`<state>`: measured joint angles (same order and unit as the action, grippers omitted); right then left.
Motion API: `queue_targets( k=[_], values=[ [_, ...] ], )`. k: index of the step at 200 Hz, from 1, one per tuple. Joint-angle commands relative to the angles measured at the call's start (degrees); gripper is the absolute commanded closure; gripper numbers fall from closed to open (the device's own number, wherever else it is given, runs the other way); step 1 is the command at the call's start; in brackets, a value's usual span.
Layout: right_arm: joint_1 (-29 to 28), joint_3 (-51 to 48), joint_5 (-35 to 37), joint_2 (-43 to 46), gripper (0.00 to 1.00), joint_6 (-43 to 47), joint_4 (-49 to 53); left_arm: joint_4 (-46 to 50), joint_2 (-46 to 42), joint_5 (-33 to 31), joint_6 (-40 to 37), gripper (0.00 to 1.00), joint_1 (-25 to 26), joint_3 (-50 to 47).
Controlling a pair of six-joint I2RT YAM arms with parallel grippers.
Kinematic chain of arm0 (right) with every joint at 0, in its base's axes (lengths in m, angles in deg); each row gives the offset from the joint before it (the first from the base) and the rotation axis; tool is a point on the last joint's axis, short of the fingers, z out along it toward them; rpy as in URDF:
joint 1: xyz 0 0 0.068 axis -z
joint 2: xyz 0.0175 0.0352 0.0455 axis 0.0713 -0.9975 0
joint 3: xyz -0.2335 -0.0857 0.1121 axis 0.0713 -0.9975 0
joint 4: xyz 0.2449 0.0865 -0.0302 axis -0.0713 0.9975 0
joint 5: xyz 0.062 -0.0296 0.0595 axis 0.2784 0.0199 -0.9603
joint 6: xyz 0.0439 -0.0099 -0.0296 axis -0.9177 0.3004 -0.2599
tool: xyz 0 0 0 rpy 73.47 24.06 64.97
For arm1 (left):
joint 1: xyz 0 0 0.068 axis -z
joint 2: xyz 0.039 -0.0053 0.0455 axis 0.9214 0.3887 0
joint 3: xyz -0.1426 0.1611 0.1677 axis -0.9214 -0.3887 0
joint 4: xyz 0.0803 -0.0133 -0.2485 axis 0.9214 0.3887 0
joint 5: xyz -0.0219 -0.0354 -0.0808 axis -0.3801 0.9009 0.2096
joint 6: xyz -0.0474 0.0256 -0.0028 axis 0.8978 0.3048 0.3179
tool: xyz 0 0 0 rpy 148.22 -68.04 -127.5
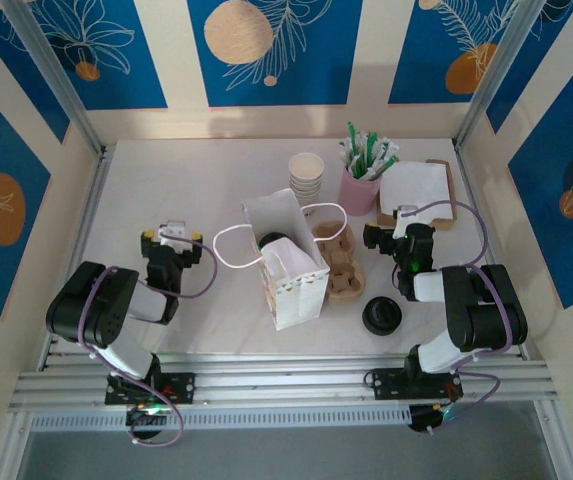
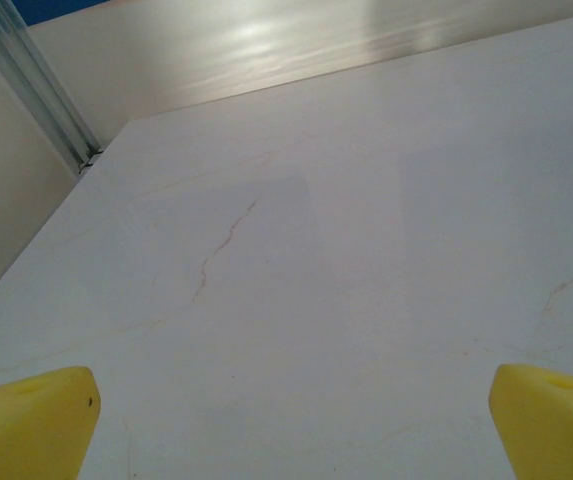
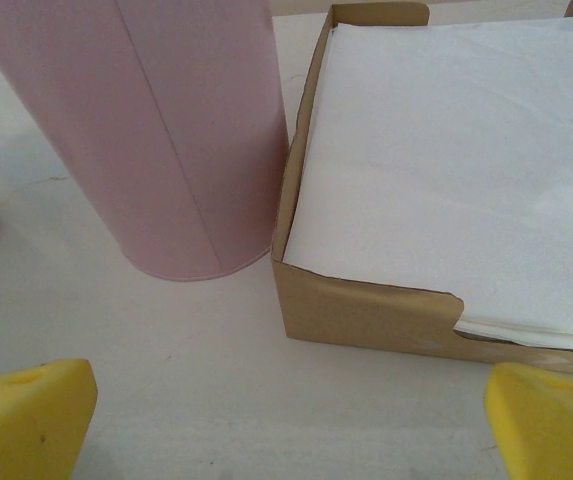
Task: Pack the takeout coffee
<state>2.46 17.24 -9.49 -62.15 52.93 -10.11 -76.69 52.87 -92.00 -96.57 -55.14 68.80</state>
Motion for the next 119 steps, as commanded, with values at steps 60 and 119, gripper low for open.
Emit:
queue_targets(
  k=[60, 119],
  values=[
    [0.31, 1.29, -0.59, 0.04, 0.01, -0.64, -0.94, -0.39, -1.21, 0.90, 1.12, 0.00, -0.74, 0.79],
    [0.32, 1.29, -0.59, -0.07, 0.01, -0.60, -1.14, -0.42, -1.22, 0.86, 1.11, 0.00, -0.81, 0.79]
  ],
)
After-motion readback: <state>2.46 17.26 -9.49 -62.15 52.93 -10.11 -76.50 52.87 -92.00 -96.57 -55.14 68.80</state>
